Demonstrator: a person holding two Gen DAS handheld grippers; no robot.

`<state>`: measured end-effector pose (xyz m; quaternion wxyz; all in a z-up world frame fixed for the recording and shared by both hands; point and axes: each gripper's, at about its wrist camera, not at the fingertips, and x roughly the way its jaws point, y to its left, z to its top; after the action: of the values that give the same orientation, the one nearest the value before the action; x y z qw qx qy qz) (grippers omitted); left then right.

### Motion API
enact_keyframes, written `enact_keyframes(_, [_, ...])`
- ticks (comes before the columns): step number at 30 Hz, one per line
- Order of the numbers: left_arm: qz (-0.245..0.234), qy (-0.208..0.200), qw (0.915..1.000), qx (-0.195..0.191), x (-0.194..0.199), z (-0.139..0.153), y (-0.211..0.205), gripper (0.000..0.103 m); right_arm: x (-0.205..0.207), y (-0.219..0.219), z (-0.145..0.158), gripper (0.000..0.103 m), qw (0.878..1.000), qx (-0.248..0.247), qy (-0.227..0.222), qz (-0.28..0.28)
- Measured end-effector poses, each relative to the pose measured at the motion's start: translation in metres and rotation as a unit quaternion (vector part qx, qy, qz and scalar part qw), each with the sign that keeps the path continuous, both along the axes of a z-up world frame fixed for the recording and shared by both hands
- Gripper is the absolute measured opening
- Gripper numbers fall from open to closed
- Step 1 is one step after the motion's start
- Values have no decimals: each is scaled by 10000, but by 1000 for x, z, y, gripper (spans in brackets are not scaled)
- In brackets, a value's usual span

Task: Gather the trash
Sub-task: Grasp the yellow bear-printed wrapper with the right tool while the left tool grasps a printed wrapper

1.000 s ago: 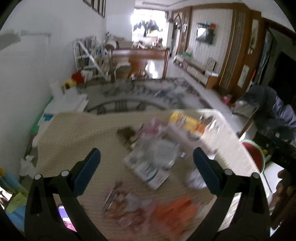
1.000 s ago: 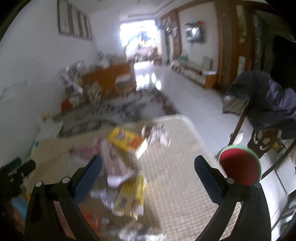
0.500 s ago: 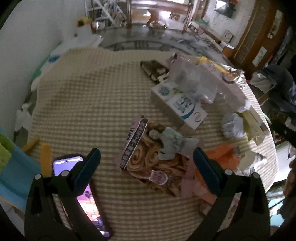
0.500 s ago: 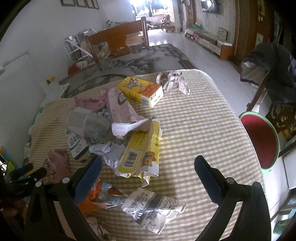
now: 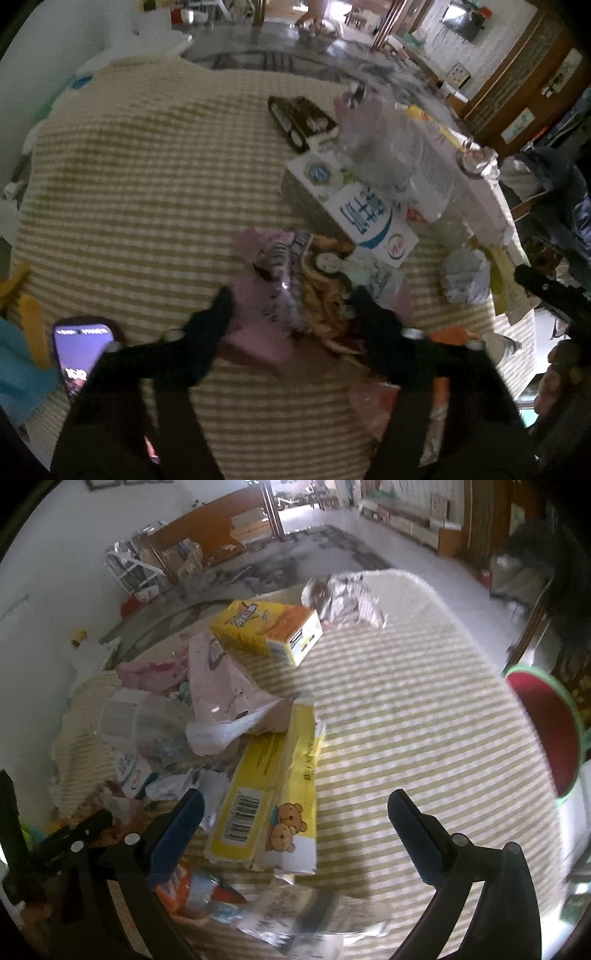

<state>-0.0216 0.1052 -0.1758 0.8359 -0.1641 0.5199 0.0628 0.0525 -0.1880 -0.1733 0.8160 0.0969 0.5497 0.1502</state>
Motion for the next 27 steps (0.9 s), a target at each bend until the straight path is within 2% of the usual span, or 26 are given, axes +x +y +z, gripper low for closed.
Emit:
enact_keyframes(1, [20,-47,10000,-22,-2,3,3,38,0,-1,-1,80,10000,50,76,-15])
enact_keyframes(2, [38,-79,9999,-81,-5,5,6,36,1,-1,-3,63,9998,112,147,-14])
enact_keyframes(3, [66,-130,9998,-169,-7,7,9,33,1,-1,-5,37,9996,169,220,-12])
enact_keyframes(5, [89,-218,9994,-234,-11,12,11,30,-1,-4,-4,20,9994,217,261,-88])
enact_keyframes(10, [56,-496,9985,-204,-21,33,4,25,-6,-20,21,20,9981,594,-17,-164])
enact_keyframes(12, [32,-695,9975,-137,-23,50,-3,20,-7,-29,34,20,9971,711,-175,-202])
enact_keyframes(16, [-76,-1019,9948,1,-20,79,-22,20,-7,-50,60,19,9938,927,-551,-266])
enact_keyframes(22, [-459,-1489,9878,68,1,119,-84,19,-4,-93,81,19,9903,1003,-934,-251])
enact_keyframes(27, [-940,-1606,9825,-80,40,126,-162,19,8,-151,87,19,9895,942,-1035,-373])
